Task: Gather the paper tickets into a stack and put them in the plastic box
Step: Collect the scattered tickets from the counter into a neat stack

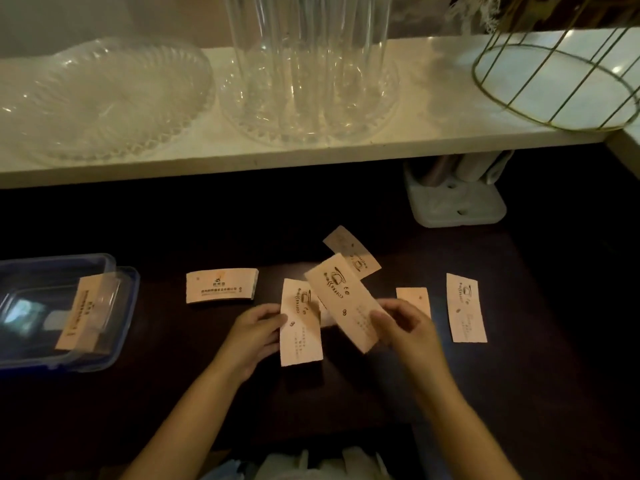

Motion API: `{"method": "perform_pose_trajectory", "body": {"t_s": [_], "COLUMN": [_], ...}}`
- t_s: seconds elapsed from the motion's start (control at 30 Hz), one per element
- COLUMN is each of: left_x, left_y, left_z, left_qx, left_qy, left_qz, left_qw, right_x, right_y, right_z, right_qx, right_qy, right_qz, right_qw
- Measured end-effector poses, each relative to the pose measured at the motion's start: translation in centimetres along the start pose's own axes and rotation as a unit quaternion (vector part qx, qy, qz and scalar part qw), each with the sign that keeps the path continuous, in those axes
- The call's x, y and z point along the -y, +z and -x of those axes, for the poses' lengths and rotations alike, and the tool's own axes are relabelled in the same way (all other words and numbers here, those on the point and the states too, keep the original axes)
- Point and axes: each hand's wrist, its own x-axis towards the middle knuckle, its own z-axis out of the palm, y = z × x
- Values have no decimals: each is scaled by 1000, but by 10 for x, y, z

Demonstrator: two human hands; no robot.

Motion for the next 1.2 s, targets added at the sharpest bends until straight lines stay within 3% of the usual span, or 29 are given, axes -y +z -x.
{"method": "perform_pose_trajectory", "body": {"t_s": [0.23,0.33,0.53,0.73,0.93,1.0,1.03,1.07,1.13,1.2], "left_x": [-26,-32,-38,-40,-37,-34,-34,-34,-38,-42], "left_y": [-11,-12,-2,12,10,12,11,9,0,-6], "left_z": [17,24,40,53,51,50,49,48,49,51], "left_qx": [56,79,44,-1,15,12,17,37,104,149], "left_qy": [66,80,153,195,191,163,133,92,3,-16], "left_qz": [-60,-59,16,19,-23,-19,8,46,115,145], "left_qw": [994,992,987,981,981,986,991,994,988,978], "right_x": [60,67,41,13,18,21,21,21,17,11], "right_y": [-42,-41,-1,54,48,44,41,37,26,16], "right_z": [-19,-23,-6,21,19,18,16,14,8,4], "right_qx": [103,90,3,19,103,89,45,-14,-99,-132], "right_qy": [-70,-39,78,118,42,-41,-119,-213,-399,-508], "right_qz": [-12,-19,-122,-82,-95,-15,64,154,304,384], "right_qw": [992,995,989,989,989,995,990,965,859,760]}}
